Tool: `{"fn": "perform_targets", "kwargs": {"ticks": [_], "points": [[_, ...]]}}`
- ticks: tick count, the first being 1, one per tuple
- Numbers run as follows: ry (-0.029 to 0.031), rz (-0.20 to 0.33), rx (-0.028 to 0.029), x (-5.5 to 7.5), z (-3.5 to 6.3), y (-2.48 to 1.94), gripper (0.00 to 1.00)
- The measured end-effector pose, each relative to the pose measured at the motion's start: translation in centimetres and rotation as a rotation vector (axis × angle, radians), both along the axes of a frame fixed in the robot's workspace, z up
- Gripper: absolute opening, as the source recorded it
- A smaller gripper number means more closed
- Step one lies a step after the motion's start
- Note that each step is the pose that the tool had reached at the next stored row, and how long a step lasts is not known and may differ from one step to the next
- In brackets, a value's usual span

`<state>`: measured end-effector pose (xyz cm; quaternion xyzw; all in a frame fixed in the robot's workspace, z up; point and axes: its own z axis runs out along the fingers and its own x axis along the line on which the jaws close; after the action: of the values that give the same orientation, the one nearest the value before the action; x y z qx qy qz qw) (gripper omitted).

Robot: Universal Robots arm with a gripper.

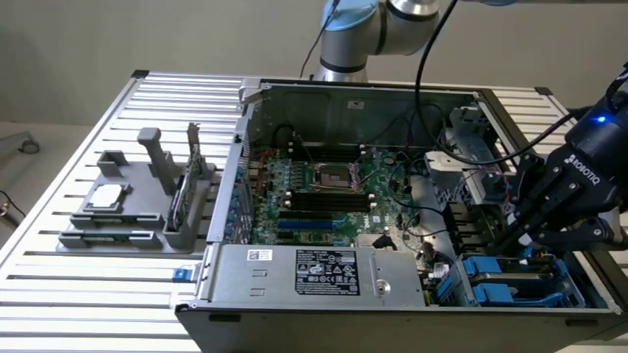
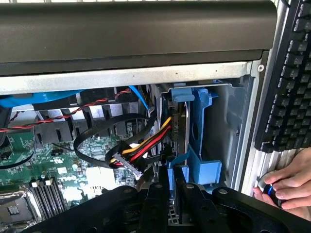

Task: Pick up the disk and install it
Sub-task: 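Insert the first disk wire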

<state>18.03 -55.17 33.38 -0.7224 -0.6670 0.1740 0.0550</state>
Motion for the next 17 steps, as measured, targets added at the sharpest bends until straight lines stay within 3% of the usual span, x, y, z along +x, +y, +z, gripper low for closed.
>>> {"fn": "perform_targets", "kwargs": {"ticks": [10,17], "points": [[0.0125,-0.026,0.0000,0.39,-0.01,-0.39,0.16],[0.0133,-0.028,0.0000,0.39,0.52,-0.43,0.16]]}}
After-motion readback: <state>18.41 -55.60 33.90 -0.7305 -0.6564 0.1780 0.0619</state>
